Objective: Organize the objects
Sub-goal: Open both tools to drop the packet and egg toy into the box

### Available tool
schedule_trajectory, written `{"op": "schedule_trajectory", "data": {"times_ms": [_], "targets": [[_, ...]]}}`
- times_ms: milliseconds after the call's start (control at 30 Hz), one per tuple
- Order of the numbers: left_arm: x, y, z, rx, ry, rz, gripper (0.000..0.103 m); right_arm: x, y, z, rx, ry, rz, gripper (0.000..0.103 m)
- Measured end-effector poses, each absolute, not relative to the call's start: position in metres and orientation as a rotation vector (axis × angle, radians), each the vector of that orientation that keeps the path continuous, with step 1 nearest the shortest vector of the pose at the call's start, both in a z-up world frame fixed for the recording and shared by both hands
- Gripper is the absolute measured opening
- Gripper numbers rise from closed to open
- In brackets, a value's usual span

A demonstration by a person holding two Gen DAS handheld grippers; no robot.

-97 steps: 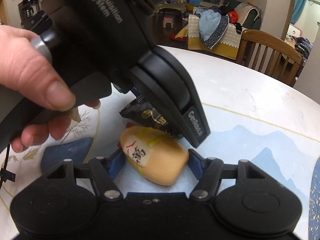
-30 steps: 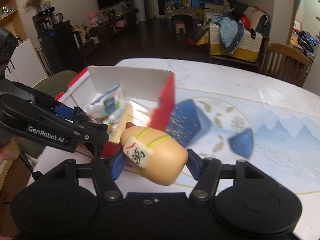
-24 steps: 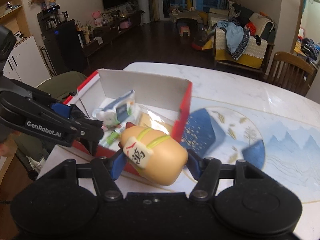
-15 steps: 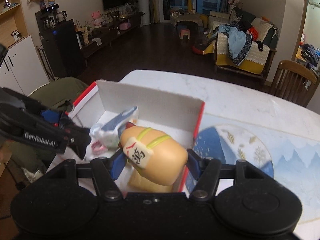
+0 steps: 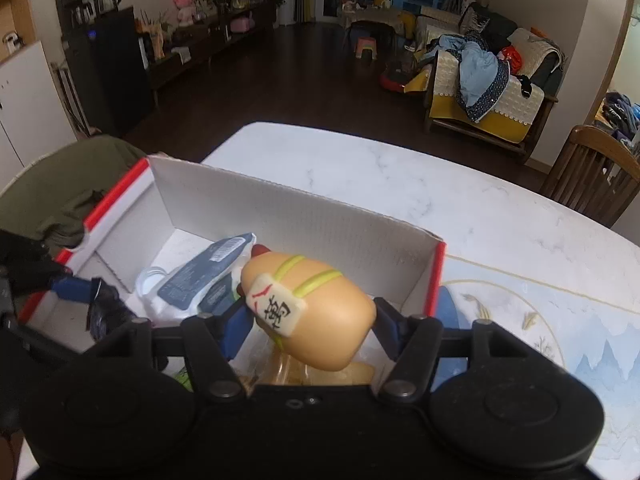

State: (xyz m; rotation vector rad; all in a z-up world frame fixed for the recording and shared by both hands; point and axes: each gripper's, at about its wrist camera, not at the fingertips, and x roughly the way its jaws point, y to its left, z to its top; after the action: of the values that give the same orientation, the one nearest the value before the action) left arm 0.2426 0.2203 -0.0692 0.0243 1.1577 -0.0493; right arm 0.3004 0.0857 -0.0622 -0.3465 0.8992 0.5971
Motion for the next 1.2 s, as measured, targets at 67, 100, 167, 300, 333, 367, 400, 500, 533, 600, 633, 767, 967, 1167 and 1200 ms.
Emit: {"op": "schedule_trajectory", "data": {"times_ms": [67,100,167,300,333,367,400,500,533,600,633,767,967,1167,1200], "targets": [[0.245,0.219,-0.075,0.029,1.167,-0.053,0.062,0.303,0.091,-0.069,-0.359,0.909,0.594,0.063],[0.245,0.219,-0.077,0.032,1.17,-0.056,0.062,0.304,0.093,-0.072,-0.366,0.913,0.593,0.064],[0.247,0.218,-0.081,0.041,1.172,-0.06,0.062,0.307,0.098,-0.078,-0.376,0.922,0.588,0.064],[0.25,0.218,-0.089,0.037,1.188,-0.06,0.062,0.311,0.103,-0.088,-0.385,0.932,0.592,0.065],[0.251,0.218,-0.091,0.034,1.195,-0.062,0.062,0.312,0.105,-0.09,-0.391,0.934,0.594,0.065],[0.252,0.218,-0.094,0.03,1.202,-0.063,0.062,0.313,0.106,-0.091,-0.397,0.936,0.596,0.066],[0.252,0.218,-0.096,0.026,1.209,-0.065,0.062,0.313,0.108,-0.093,-0.402,0.936,0.6,0.066],[0.253,0.218,-0.102,0.014,1.224,-0.07,0.062,0.313,0.11,-0.096,-0.424,0.937,0.604,0.066],[0.254,0.218,-0.104,0.008,1.23,-0.072,0.062,0.313,0.11,-0.097,-0.428,0.938,0.603,0.066],[0.255,0.218,-0.107,0.002,1.24,-0.072,0.063,0.314,0.108,-0.099,-0.429,0.943,0.603,0.066],[0.256,0.218,-0.109,-0.003,1.245,-0.072,0.063,0.314,0.107,-0.099,-0.428,0.945,0.603,0.066],[0.258,0.222,-0.112,-0.045,1.254,-0.074,0.068,0.316,0.101,-0.097,-0.409,0.95,0.606,0.069],[0.258,0.23,-0.111,-0.108,1.228,-0.07,0.075,0.31,0.091,-0.086,-0.395,0.934,0.623,0.078],[0.251,0.235,-0.098,-0.14,1.181,-0.052,0.075,0.3,0.077,-0.068,-0.376,0.911,0.654,0.08],[0.248,0.236,-0.095,-0.147,1.17,-0.049,0.075,0.297,0.074,-0.064,-0.371,0.904,0.659,0.08]]}}
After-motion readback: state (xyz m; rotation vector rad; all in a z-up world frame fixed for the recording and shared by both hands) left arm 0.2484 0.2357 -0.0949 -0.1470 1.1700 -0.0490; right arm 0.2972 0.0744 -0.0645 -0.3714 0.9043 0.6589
